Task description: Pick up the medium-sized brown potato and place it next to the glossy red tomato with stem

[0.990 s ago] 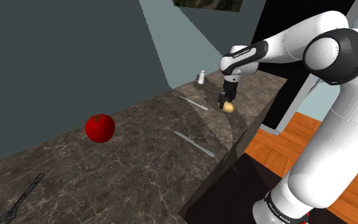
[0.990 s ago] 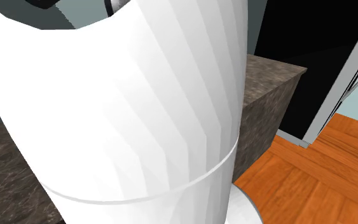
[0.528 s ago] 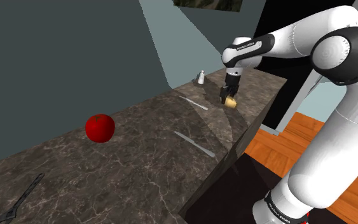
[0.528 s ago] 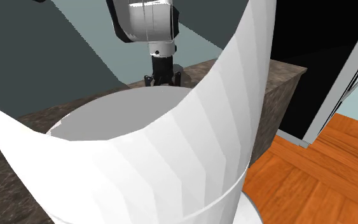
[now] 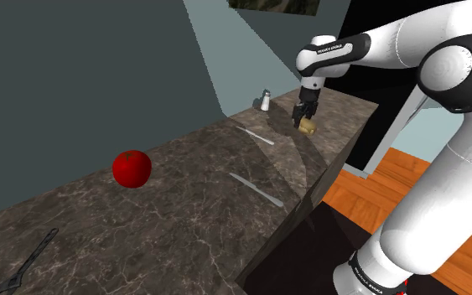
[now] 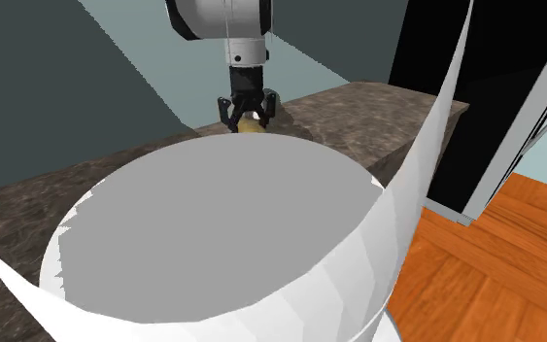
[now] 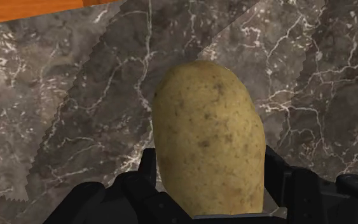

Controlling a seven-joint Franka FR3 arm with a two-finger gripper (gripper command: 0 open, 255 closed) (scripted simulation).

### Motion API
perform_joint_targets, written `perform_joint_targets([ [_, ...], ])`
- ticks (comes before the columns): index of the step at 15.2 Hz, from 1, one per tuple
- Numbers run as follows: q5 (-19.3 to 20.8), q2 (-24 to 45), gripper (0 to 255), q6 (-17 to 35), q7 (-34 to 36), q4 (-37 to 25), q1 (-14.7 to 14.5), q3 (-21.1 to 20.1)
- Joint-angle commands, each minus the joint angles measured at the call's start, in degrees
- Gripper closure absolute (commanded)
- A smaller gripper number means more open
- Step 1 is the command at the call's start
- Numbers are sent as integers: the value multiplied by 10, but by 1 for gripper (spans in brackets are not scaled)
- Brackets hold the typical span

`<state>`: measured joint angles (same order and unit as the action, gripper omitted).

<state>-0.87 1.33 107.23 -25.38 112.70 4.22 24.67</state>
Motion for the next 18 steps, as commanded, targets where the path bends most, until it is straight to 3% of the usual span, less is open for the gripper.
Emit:
perform_joint_targets([
  [1,3,-7,255,-15,1,-8,0,0],
  [12,8,-19,255,-97,6,-80,-1,-1],
  [18,13,-64,255,-89,95,-30,-42,-47],
])
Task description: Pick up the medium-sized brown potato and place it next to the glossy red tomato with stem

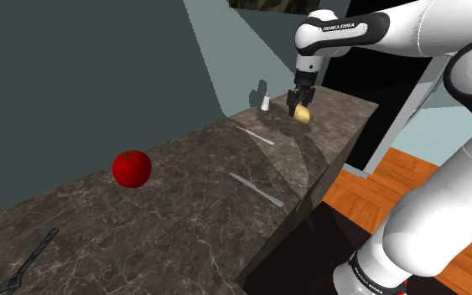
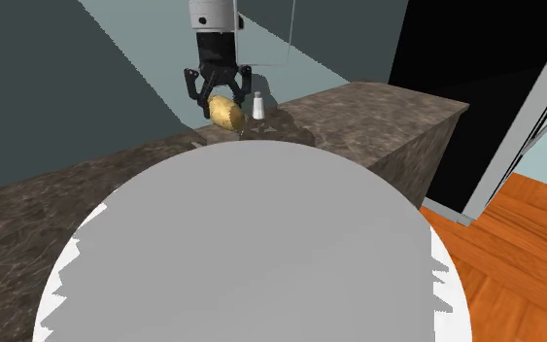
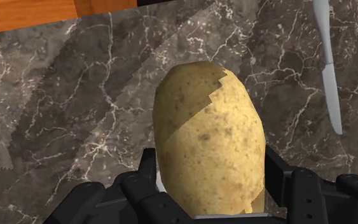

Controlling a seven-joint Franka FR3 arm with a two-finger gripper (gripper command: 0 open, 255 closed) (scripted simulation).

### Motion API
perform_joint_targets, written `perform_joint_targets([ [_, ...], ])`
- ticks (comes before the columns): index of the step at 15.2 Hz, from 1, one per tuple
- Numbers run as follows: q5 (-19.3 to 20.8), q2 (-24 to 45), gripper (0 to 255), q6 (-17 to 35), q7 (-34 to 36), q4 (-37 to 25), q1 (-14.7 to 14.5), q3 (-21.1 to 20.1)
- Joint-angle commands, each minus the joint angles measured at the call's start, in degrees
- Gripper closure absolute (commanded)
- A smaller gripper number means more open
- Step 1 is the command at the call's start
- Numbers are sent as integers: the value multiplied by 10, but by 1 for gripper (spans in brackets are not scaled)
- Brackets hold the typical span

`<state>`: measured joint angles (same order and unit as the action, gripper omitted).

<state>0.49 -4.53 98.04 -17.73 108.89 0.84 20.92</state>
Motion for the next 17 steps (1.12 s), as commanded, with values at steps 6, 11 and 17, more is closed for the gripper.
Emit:
perform_joint_targets([
  [6,-9,-28,255,9,103,34,-46,-57],
  [11,-21,-29,255,13,170,37,-77,-96],
  [17,-37,-12,255,17,248,21,-115,-141],
])
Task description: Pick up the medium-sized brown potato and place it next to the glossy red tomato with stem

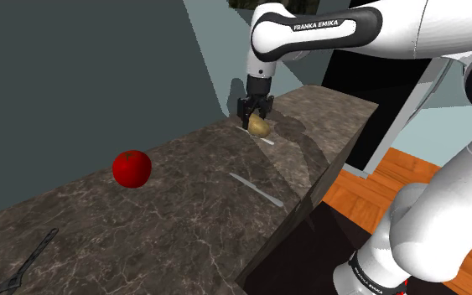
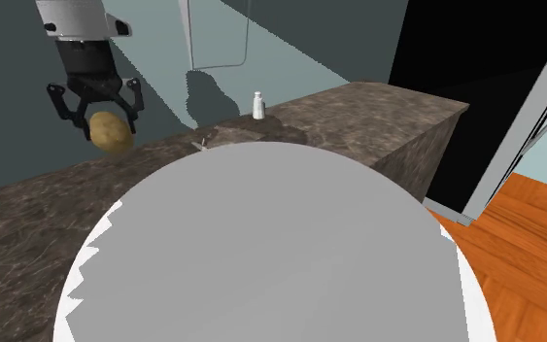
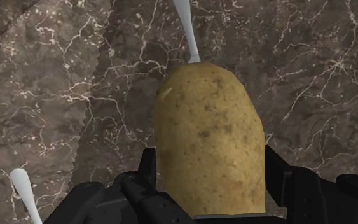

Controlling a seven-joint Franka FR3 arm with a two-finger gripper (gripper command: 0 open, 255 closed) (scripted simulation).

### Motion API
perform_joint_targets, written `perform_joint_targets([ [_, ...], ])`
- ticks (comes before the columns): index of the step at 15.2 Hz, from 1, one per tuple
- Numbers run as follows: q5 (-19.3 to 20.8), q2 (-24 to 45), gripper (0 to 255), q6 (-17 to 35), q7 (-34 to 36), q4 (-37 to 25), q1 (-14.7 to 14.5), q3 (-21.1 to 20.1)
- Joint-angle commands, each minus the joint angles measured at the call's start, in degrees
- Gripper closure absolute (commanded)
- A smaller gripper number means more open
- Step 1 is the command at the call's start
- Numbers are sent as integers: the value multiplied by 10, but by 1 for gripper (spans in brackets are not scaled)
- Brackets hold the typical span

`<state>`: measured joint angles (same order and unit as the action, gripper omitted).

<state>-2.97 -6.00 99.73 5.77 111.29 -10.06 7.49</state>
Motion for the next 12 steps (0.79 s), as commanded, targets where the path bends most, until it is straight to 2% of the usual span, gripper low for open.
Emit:
perform_joint_targets([
  [1,-5,8,255,1,25,-9,-12,-14],
  [12,-22,94,255,-3,161,-110,-80,-86],
])
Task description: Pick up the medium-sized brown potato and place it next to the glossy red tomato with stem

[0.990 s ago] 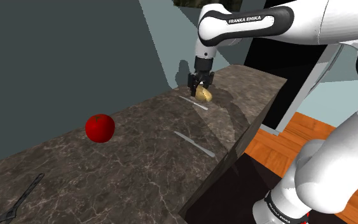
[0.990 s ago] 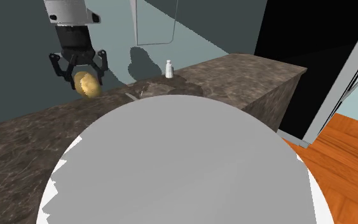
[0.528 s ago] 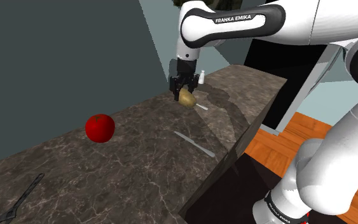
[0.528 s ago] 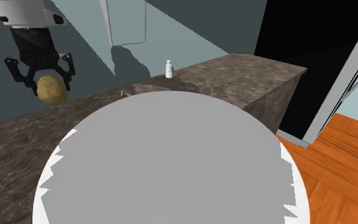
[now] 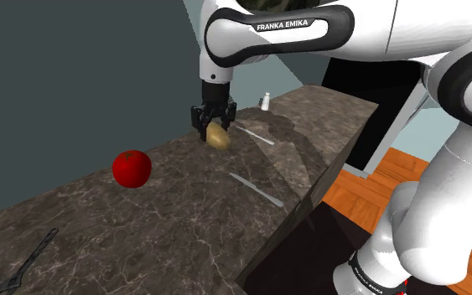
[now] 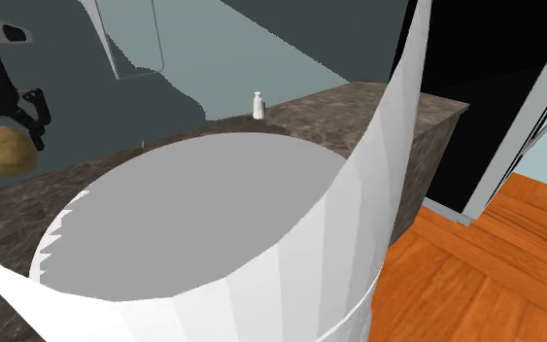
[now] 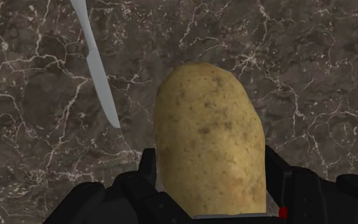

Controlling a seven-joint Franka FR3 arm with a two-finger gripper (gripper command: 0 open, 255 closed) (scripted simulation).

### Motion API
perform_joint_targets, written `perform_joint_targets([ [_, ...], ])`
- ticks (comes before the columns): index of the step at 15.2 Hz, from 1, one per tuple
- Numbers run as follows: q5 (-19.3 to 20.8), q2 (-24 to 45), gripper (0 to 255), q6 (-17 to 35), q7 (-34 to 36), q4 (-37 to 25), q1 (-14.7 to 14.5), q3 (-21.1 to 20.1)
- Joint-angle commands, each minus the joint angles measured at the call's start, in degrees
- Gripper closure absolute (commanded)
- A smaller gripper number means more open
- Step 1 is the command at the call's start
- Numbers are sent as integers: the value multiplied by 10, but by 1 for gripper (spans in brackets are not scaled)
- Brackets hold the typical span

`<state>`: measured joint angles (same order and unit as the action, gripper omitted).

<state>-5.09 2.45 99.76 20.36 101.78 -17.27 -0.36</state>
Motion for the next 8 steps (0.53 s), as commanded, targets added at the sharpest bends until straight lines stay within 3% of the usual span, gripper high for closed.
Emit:
perform_joint_targets([
  [1,-1,21,255,-5,27,-28,-14,-13],
  [8,5,112,255,-26,108,-148,-59,-46],
])
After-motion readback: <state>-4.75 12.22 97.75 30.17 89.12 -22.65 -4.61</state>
